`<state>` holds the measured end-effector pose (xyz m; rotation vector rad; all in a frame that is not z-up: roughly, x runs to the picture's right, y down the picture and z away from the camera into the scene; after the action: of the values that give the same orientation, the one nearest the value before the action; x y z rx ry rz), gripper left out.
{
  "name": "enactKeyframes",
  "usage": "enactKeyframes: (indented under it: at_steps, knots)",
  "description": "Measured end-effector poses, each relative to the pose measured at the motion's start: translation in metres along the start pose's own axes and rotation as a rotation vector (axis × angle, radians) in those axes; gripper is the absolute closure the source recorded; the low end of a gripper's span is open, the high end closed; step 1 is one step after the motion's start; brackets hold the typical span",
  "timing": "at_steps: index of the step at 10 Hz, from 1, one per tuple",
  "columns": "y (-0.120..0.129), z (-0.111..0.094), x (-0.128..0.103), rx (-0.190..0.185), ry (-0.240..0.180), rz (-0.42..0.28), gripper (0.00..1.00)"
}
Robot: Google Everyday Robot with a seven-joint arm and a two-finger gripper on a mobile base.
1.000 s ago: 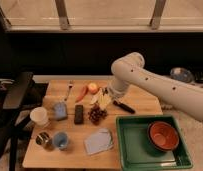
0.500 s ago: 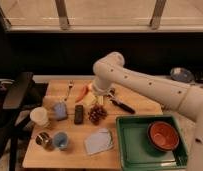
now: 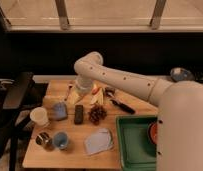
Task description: Place sponge in plastic cup
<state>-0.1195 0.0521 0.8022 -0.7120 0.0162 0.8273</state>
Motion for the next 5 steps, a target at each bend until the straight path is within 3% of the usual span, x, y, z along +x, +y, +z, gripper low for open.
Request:
enactKeyframes:
  at_steps: [2,5]
  knots:
    - [0.0167,0.0129,-0.0134,-0.026,0.018,-0.055,0.22]
    - [0.0158,0.0132,-0.0111,-0.025,0.026,-0.054,0.22]
